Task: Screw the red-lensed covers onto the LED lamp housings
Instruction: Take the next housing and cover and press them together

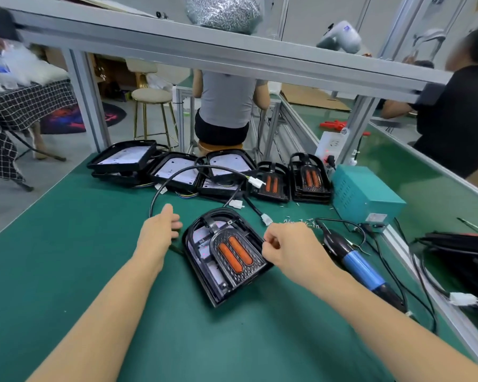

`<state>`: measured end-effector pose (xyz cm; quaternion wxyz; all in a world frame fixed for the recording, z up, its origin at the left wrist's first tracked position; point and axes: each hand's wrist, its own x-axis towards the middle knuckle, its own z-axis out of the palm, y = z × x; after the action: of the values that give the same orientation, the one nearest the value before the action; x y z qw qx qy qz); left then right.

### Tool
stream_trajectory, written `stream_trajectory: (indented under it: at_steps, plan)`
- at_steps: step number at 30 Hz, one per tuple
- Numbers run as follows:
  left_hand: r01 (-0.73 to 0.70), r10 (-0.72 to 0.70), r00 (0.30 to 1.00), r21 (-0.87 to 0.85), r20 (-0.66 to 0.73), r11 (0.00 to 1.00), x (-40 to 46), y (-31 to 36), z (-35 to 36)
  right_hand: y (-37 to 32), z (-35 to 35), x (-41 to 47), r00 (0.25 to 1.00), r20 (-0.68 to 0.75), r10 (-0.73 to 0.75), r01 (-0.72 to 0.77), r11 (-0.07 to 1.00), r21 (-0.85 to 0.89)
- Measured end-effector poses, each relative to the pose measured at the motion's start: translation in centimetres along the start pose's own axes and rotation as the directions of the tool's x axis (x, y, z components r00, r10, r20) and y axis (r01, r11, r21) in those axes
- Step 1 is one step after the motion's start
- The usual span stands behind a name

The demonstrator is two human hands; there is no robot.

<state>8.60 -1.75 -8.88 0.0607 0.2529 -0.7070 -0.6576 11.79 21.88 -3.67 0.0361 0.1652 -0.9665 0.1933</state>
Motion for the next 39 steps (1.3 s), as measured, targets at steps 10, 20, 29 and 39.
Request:
stream_trajectory:
  at_steps: [10, 20, 29, 39]
  plan:
    - [-0.232, 0.175, 0.967, 0.357, 0.185, 0.905, -0.3, -0.3, 0.3, 0.1, 0.3, -0.2, 1.000, 0.026, 0.006, -0.003, 0.990, -0.140]
    - [-0.095, 0.081, 0.979, 0.065, 0.185, 0.993, -0.5, -0.6, 0.4, 1.3, 2.5, -0.6, 0.994, -0.103, -0.041, 0.020, 0.980, -0.197]
    - [-0.326, 0.346, 0.935, 0.574, 0.079, 0.751, -1.1, -1.3, 1.3, 2.6, 3.4, -0.4, 0.994, -0.099, 0.055, -0.045, 0.995, 0.093]
    - [-0.407, 0.455, 0.881, 0.695, 0.128, 0.593, -1.9, -0.1, 1.4, 11.4, -3.6, -4.0, 0.865, 0.045, 0.500, -0.483, 0.853, -0.199]
